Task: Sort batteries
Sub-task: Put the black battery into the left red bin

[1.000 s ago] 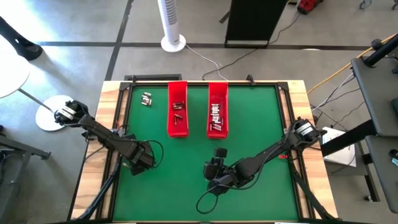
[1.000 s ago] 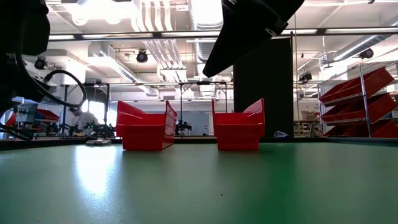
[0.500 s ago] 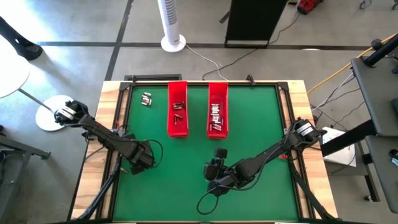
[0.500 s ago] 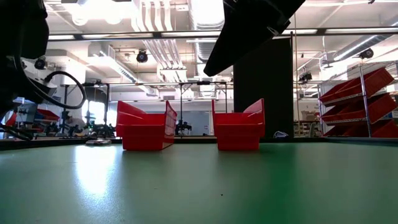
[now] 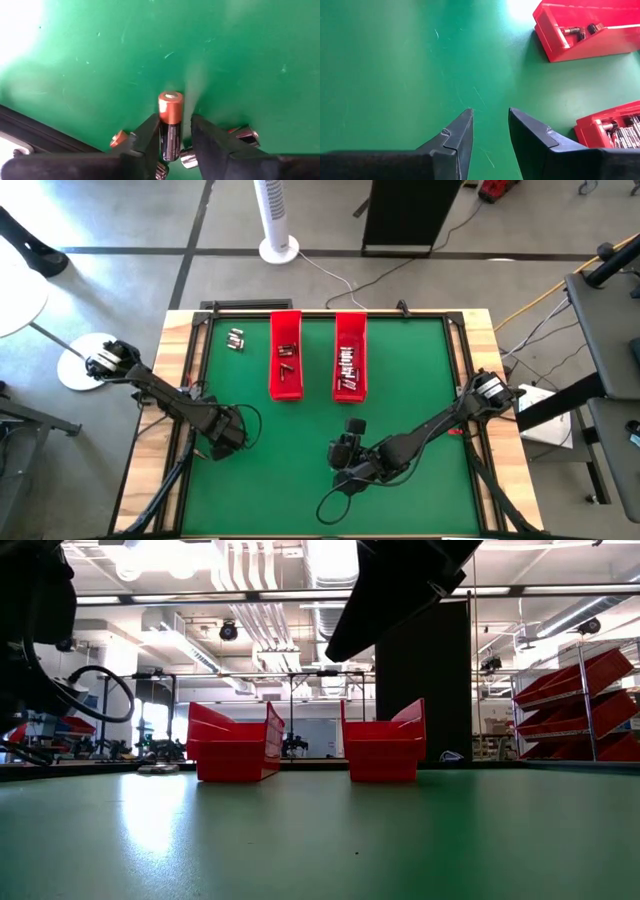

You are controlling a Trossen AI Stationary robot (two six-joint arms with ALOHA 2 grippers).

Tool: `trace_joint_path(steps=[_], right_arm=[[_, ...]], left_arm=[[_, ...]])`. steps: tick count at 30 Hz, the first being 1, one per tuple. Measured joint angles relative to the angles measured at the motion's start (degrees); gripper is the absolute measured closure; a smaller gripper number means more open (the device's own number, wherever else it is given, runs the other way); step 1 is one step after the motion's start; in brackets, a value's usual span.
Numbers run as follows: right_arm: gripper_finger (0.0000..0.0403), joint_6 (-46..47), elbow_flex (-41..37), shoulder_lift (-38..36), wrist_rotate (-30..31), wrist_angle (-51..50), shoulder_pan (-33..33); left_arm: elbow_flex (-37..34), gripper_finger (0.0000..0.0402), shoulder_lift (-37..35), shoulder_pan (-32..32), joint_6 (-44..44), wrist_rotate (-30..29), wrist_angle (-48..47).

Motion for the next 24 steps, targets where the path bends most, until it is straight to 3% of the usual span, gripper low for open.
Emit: trace_joint_path(steps=[6,13,16,20,24], right_arm=[[0.0294,0.0,0.0,0.0,0.0,0.1,0.0],[0.0309,-0.7,0.0,0.3,0.0,1.4,0.2],[0.0315,-3.0,-0.1,1.4,0.0,4.5,0.2],[0.0323,-6.1,-0.2,3.3,-0.4,7.3,0.2],[0.0331,-6.1,-0.2,3.7,-0.5,7.5,0.2]], left_arm=[[0.2,0.0378,0.1,0.0,0.4,-1.6,0.5],[2.5,0.0379,0.4,0.1,2.1,-9.9,3.1],[5.1,0.0375,0.4,0.5,4.6,-13.4,8.8],[7.7,0.0375,0.3,0.9,9.1,-14.0,16.1],[12.2,0.0375,0.3,0.9,13.0,-15.1,14.2]])
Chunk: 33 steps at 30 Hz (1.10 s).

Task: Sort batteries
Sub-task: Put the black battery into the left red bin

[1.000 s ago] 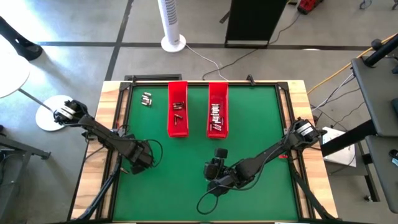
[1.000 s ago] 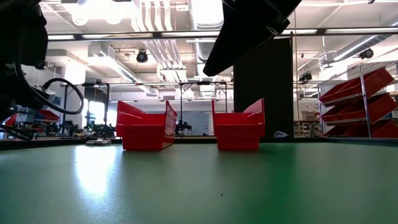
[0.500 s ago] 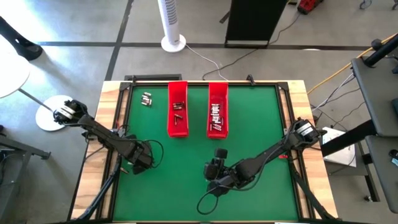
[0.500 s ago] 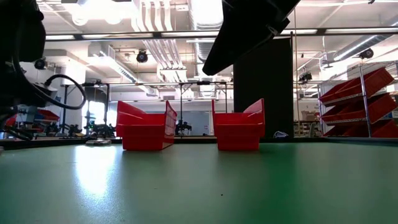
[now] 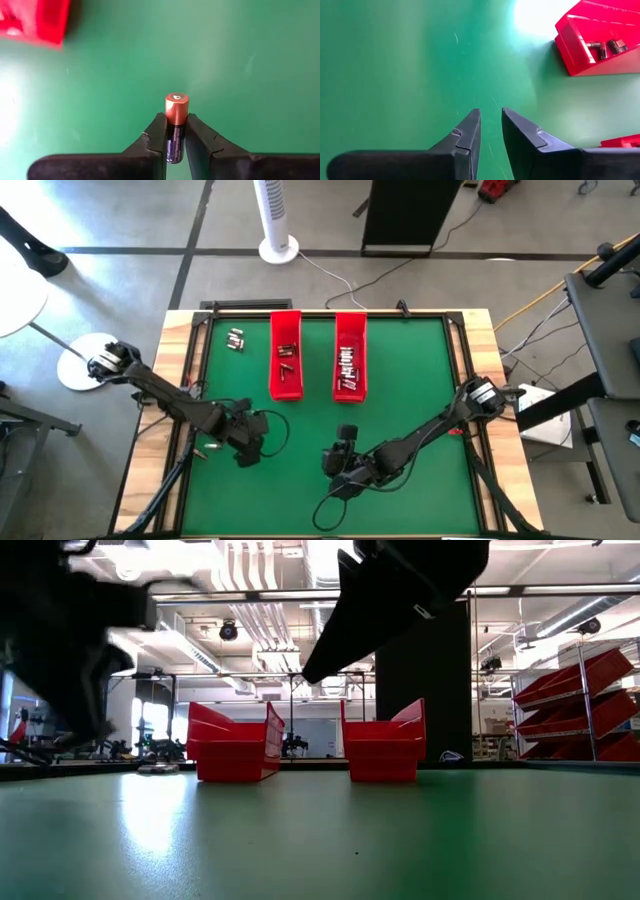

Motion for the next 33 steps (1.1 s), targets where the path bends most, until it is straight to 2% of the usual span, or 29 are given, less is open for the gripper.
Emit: trace_joint_path(steps=[5,15,20,26,33], right_arm=[[0.0338,-0.1,0.0,0.0,0.0,0.2,0.2],[0.0329,-0.7,0.0,0.0,0.0,0.0,0.5],[0.0320,-0.6,0.0,0.0,0.0,0.7,0.5],[0.0317,-0.6,0.1,-0.1,0.0,1.2,0.6],[0.0335,-0.6,0.1,-0.1,0.0,1.2,1.0]], left_arm=[[4.8,0.0375,0.1,2.6,4.4,-1.1,-1.3],[5.2,0.0375,2.0,4.8,7.9,0.1,1.4],[10.8,0.0375,2.0,6.0,13.9,-0.4,0.9],[18.7,0.0375,3.7,14.5,23.6,-0.8,-4.4],[23.4,0.0375,10.3,27.8,33.9,1.3,-6.9]])
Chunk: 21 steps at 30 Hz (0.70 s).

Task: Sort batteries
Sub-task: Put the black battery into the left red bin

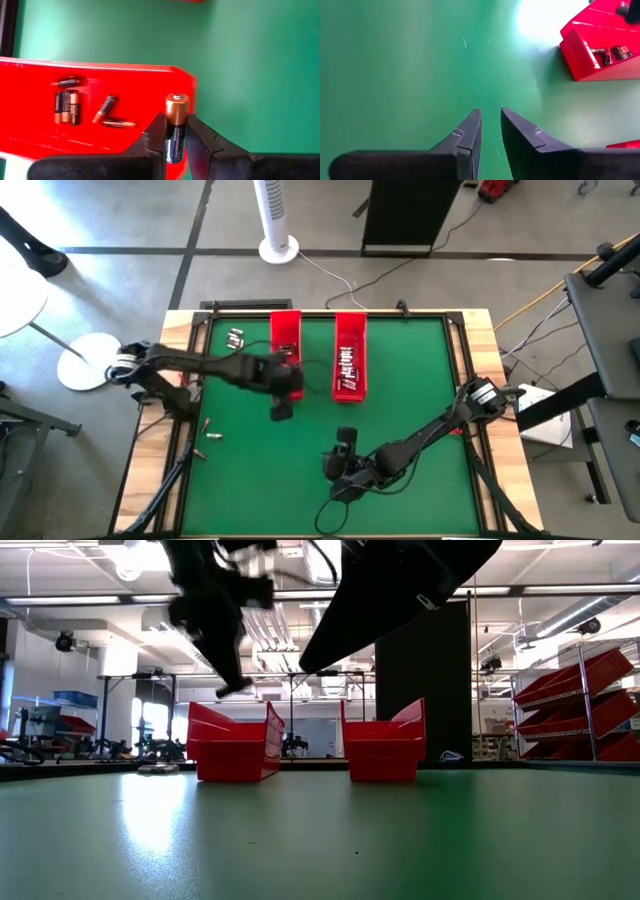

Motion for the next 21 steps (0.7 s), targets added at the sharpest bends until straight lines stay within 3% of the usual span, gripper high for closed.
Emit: trace_joint_path(steps=[9,21], right_arm=[[0.0341,0.0,0.0,0.0,-0.2,0.0,1.8],[0.0315,0.7,0.0,0.0,-1.5,0.1,3.5]], left_arm=[[1.2,0.0375,9.5,10.7,9.2,0.8,0.9],[2.1,0.0375,17.5,14.9,13.9,0.8,2.7]])
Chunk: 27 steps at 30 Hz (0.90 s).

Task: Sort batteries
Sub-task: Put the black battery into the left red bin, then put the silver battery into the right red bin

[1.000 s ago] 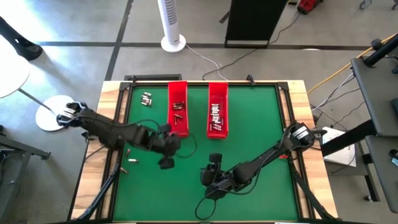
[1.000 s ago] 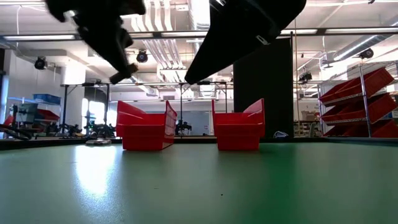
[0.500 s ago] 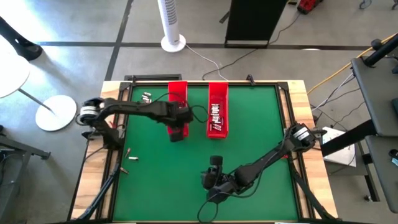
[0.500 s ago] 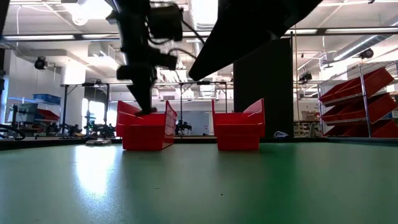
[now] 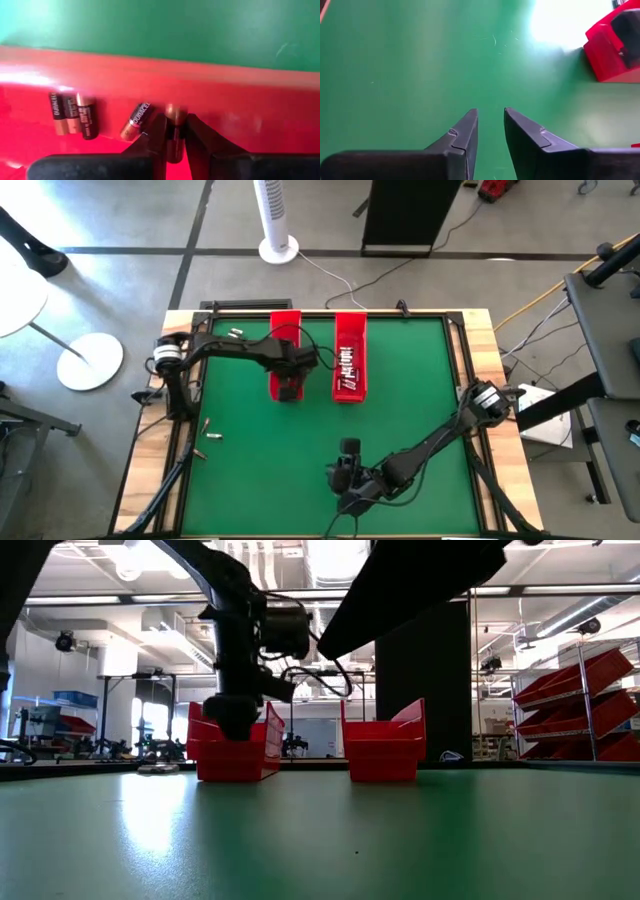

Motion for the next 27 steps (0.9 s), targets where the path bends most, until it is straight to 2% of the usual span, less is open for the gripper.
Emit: trace_joint_path(steps=[7,16,21,25,27], right_arm=[[0.0306,0.8,0.0,0.0,0.0,0.1,0.5],[0.0307,1.0,0.0,0.0,0.0,-0.1,0.5],[0.0320,1.0,0.0,0.0,0.0,-0.2,0.7],[0.0331,1.0,0.0,-0.1,0.0,-0.2,1.0],[0.0335,1.0,0.0,-0.1,0.0,-0.2,1.0]], left_arm=[[0.1,0.0360,2.0,0.1,0.2,-0.3,0.5],[0.0,0.0269,1.3,0.1,-0.5,-0.3,-0.2],[0.0,0.0233,-2.0,0.1,-0.7,-0.5,-2.6],[0.0,0.0223,-7.1,-0.3,-3.6,-0.1,-6.0],[0.0,0.0222,-10.6,-0.8,-5.7,2.4,-7.1]])
